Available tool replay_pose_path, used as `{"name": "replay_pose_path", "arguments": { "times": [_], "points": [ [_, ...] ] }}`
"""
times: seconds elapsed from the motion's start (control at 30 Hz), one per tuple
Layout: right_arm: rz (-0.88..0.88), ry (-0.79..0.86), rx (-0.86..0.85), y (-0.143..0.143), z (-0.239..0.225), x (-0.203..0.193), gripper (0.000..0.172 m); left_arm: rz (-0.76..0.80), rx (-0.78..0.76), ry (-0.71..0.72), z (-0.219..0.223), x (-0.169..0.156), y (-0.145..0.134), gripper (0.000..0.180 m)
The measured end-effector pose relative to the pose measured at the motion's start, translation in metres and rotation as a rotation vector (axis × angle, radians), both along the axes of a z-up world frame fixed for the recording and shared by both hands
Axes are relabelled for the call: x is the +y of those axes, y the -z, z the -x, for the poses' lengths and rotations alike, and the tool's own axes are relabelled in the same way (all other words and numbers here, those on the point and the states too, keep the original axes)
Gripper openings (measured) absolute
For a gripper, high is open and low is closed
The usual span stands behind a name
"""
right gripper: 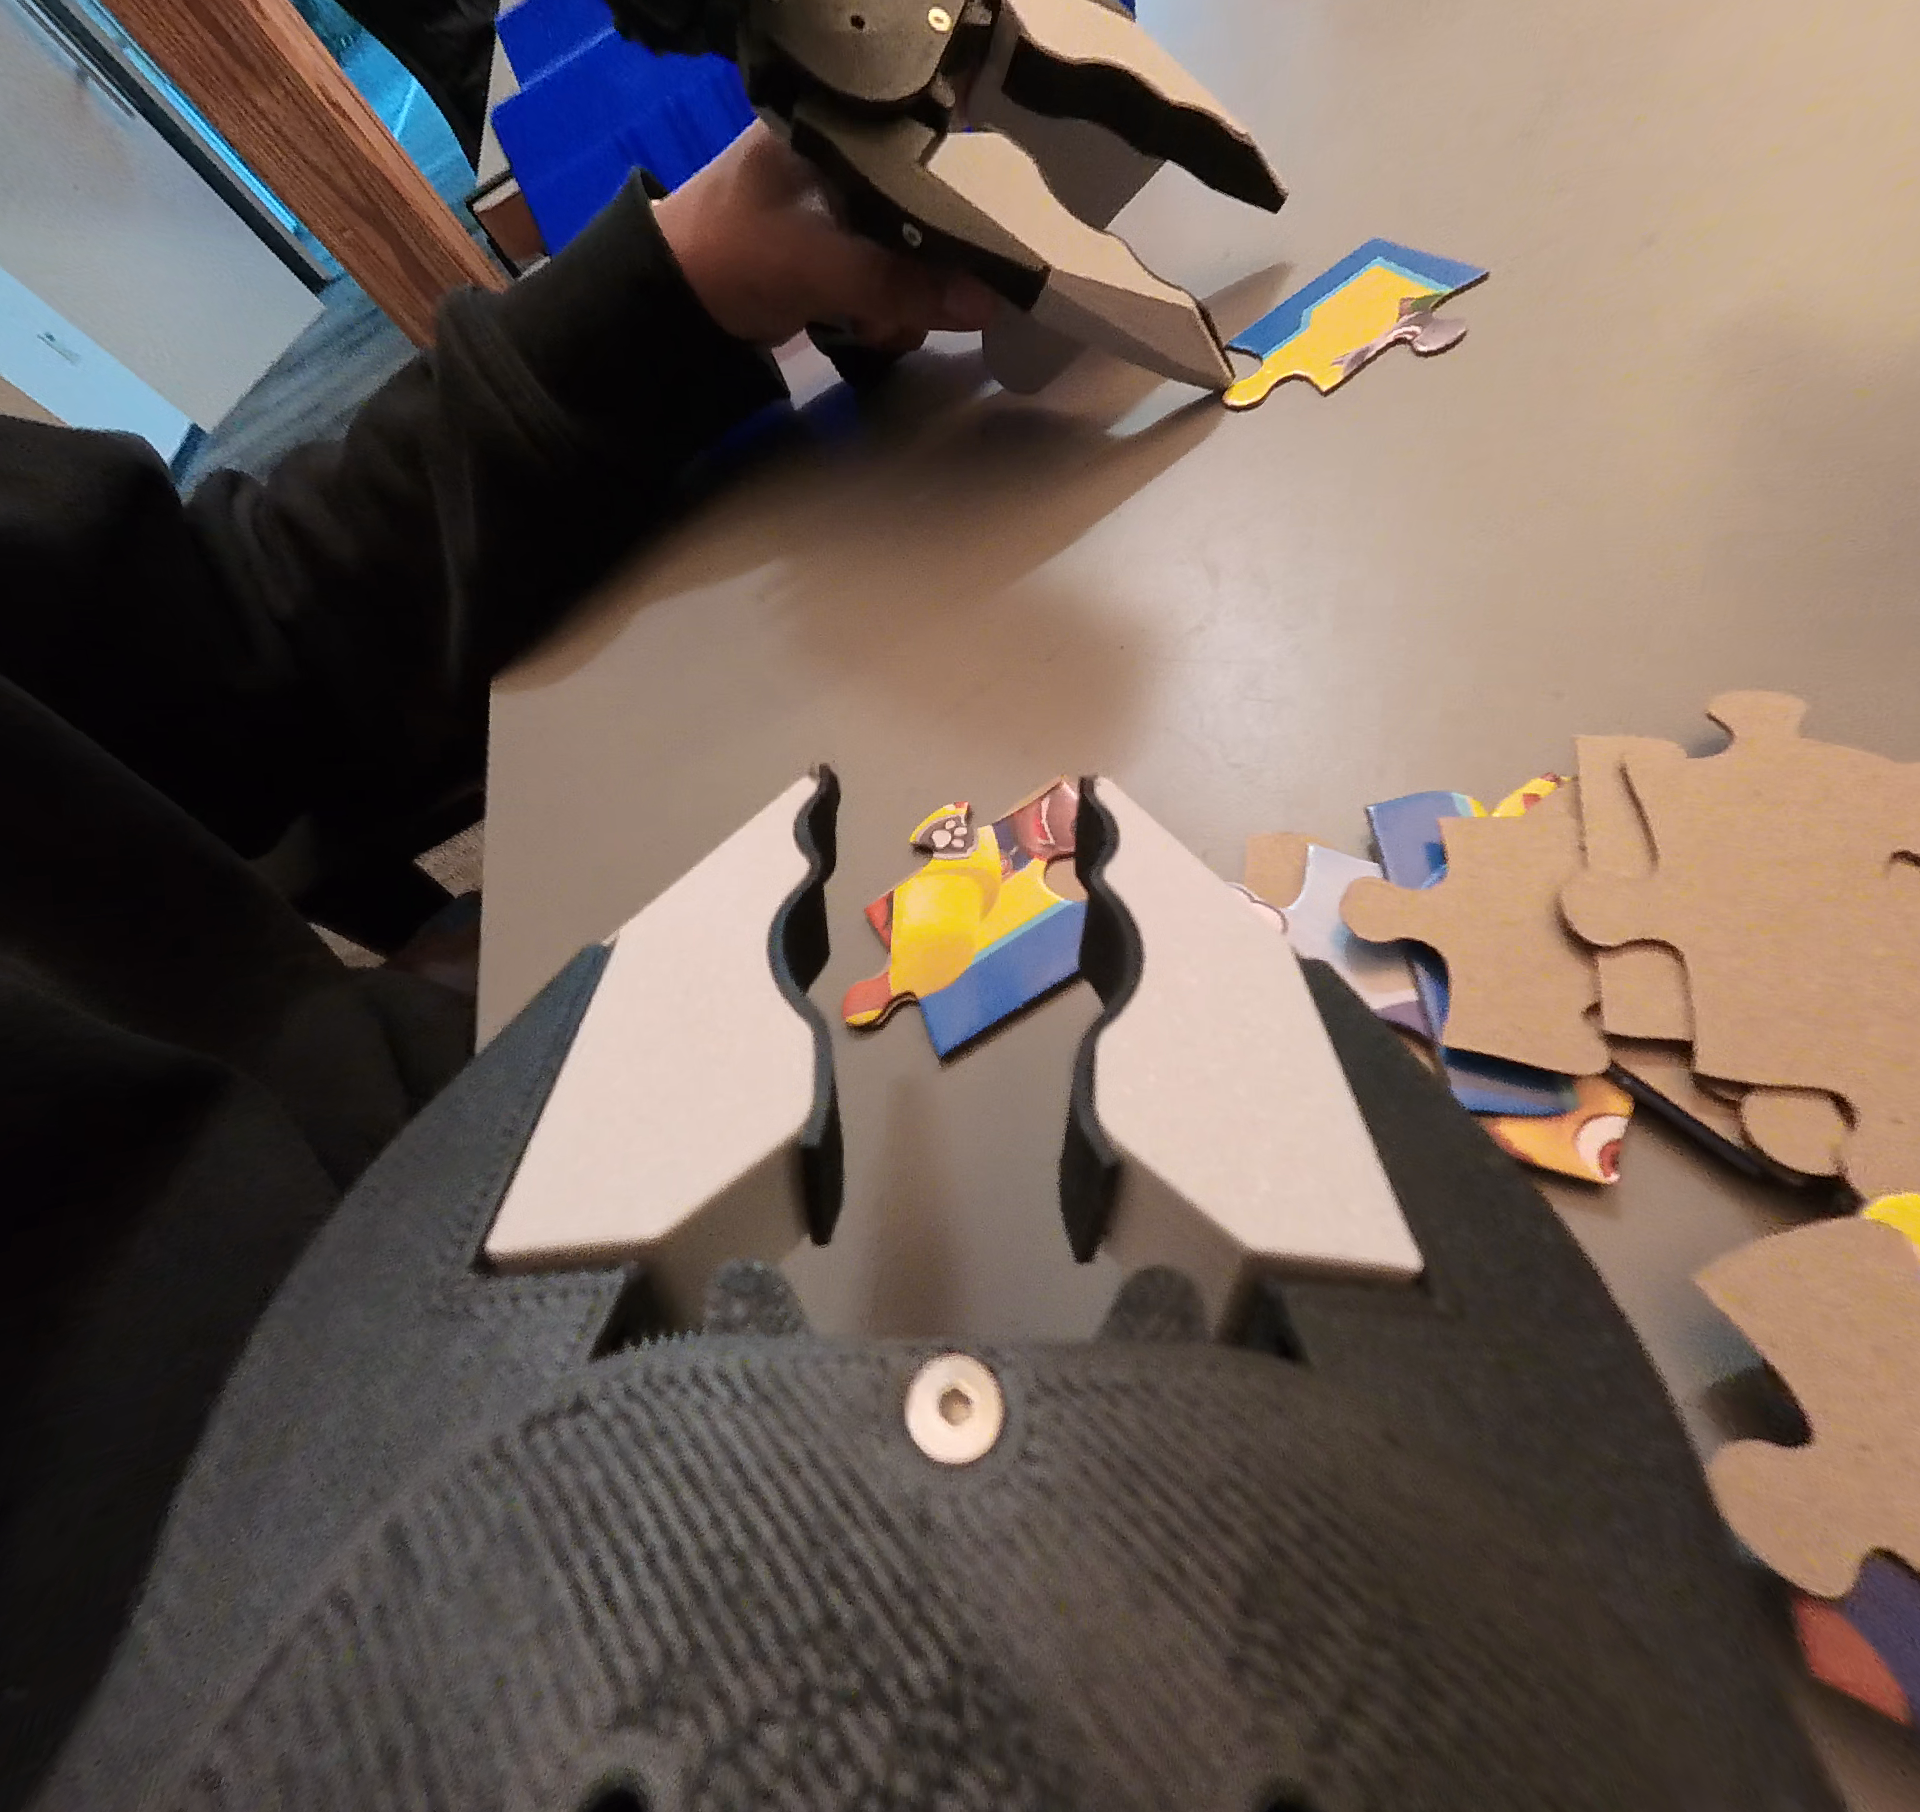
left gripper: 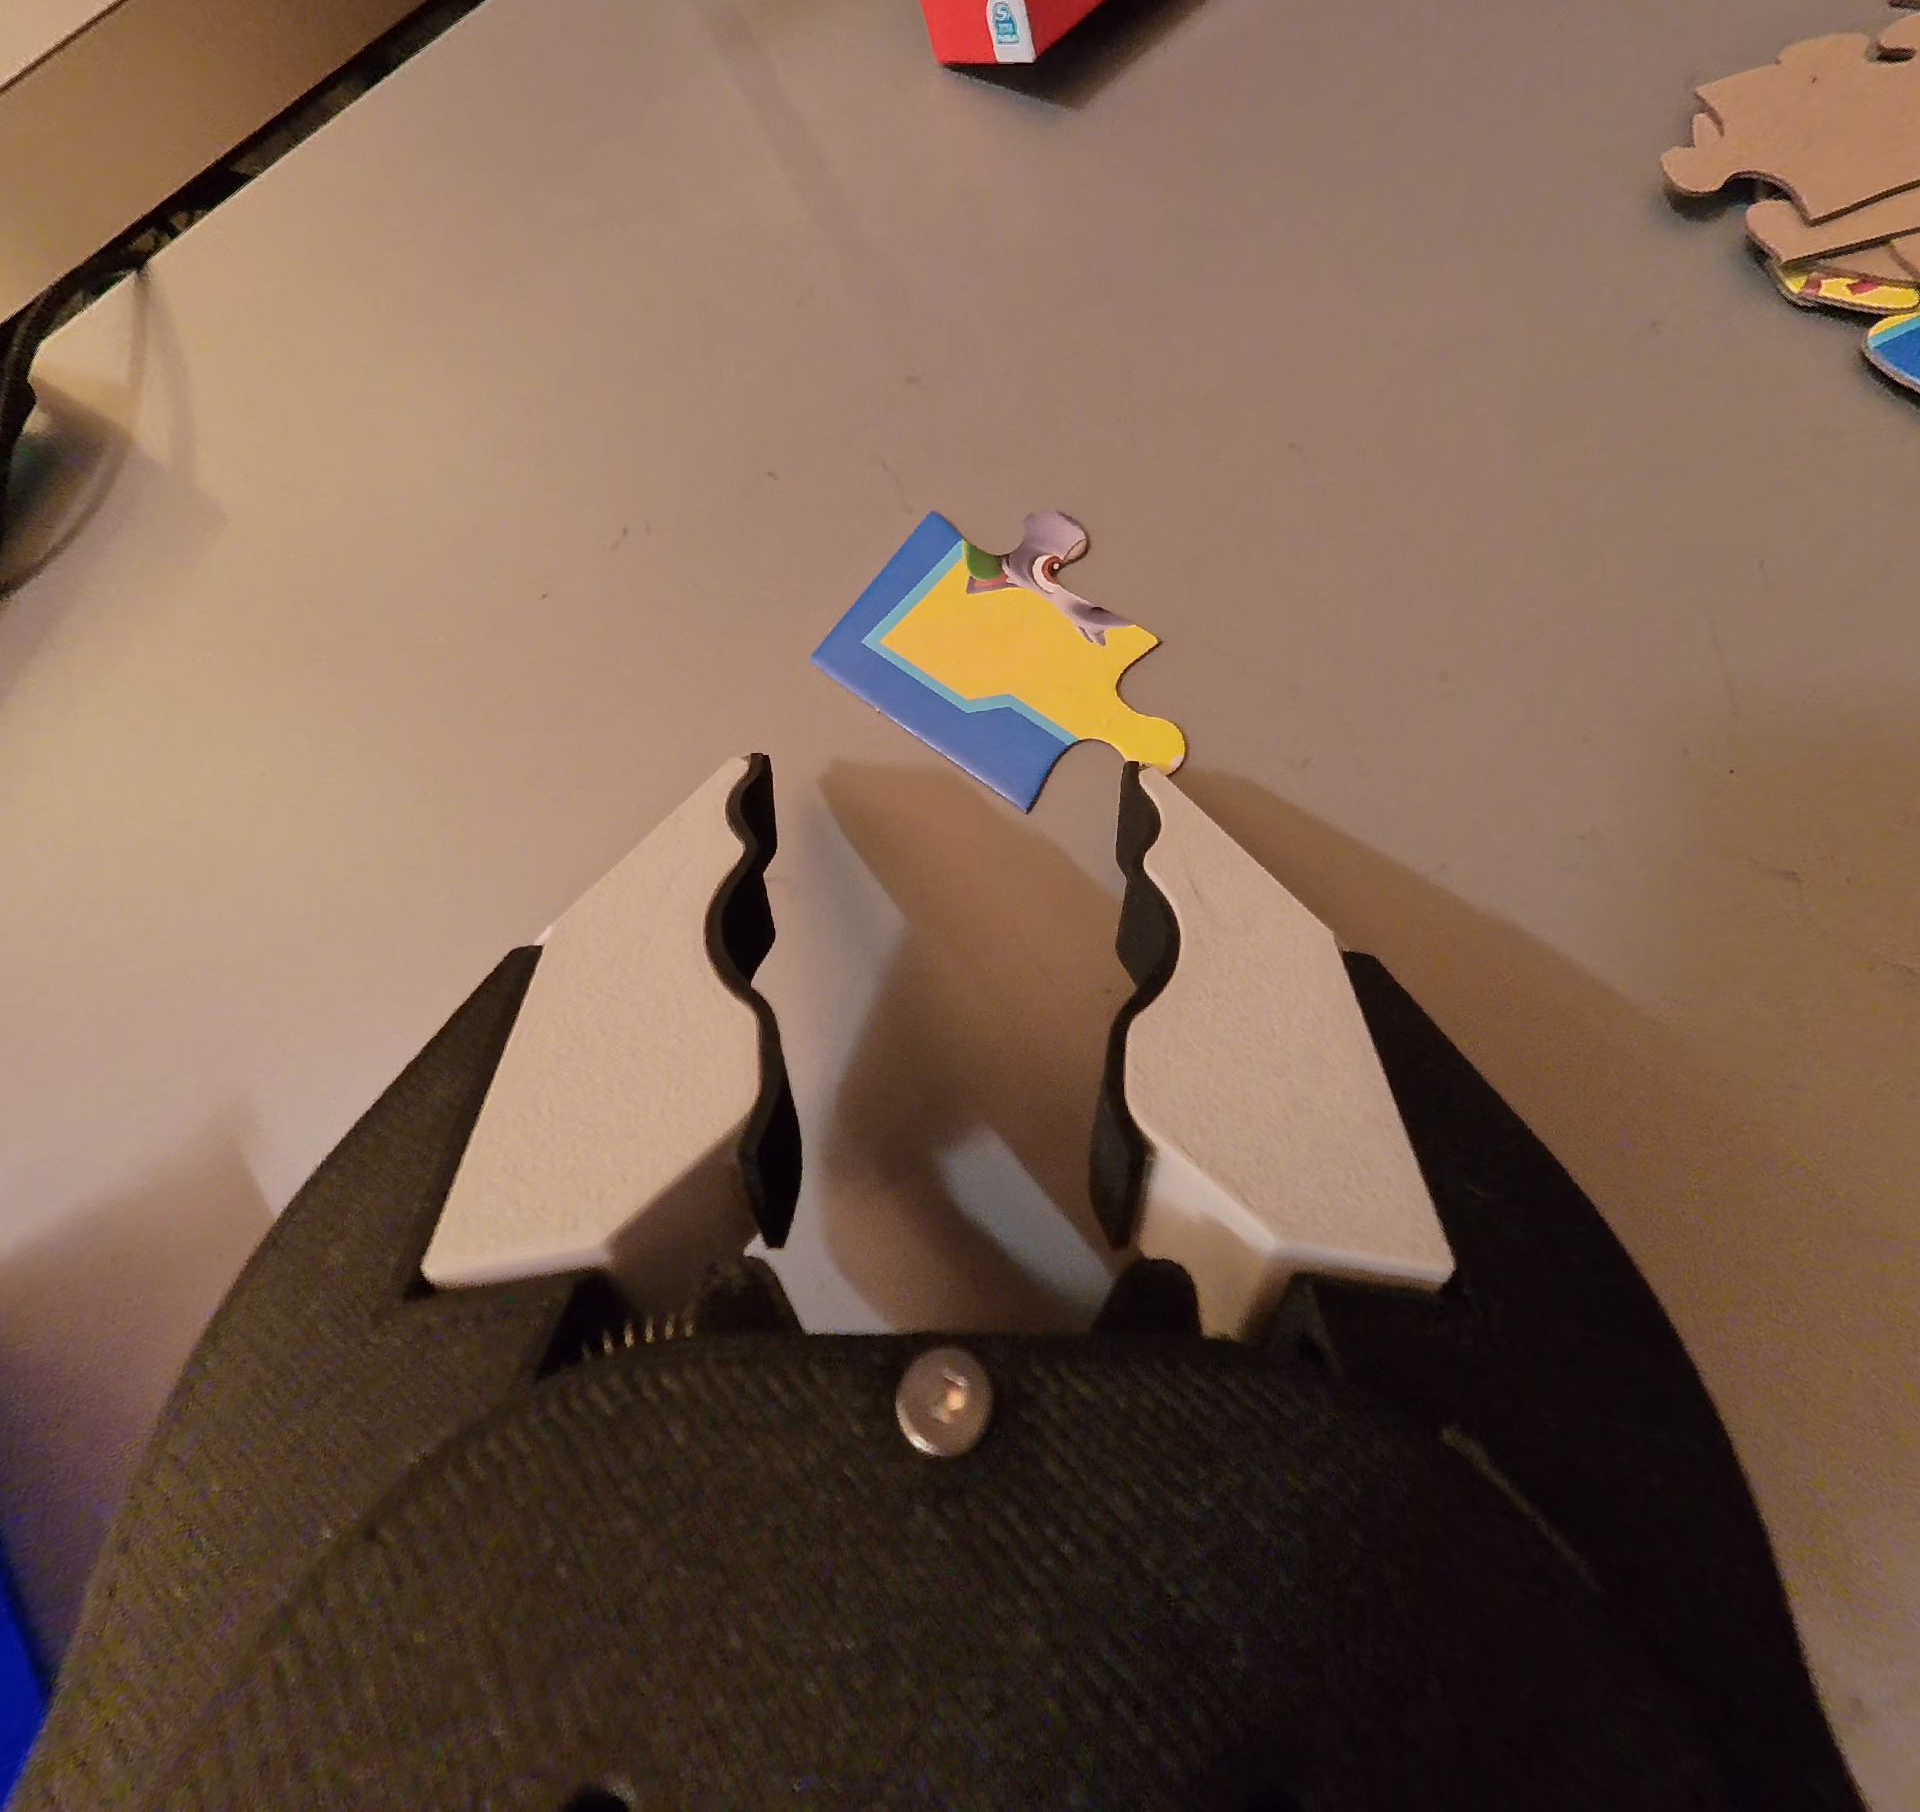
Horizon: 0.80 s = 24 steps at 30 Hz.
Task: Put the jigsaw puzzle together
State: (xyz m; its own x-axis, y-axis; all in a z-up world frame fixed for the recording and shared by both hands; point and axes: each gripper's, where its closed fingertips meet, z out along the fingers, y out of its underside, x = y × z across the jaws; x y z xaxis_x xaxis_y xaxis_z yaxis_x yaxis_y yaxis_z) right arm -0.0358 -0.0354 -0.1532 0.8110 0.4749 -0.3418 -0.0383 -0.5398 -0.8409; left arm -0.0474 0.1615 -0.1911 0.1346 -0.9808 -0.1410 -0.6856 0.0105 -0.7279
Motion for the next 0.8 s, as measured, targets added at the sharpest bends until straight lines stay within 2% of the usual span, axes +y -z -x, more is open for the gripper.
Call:
{"name": "replay_pose_path", "arguments": {
  "times": [0.8],
  "points": [
    [-0.01,0.003,-0.034,0.0008,0.001,-0.0004,0.048,0.002,0.0,-0.007,0.0001,0.0011,0.0,0.065]
  ]
}}
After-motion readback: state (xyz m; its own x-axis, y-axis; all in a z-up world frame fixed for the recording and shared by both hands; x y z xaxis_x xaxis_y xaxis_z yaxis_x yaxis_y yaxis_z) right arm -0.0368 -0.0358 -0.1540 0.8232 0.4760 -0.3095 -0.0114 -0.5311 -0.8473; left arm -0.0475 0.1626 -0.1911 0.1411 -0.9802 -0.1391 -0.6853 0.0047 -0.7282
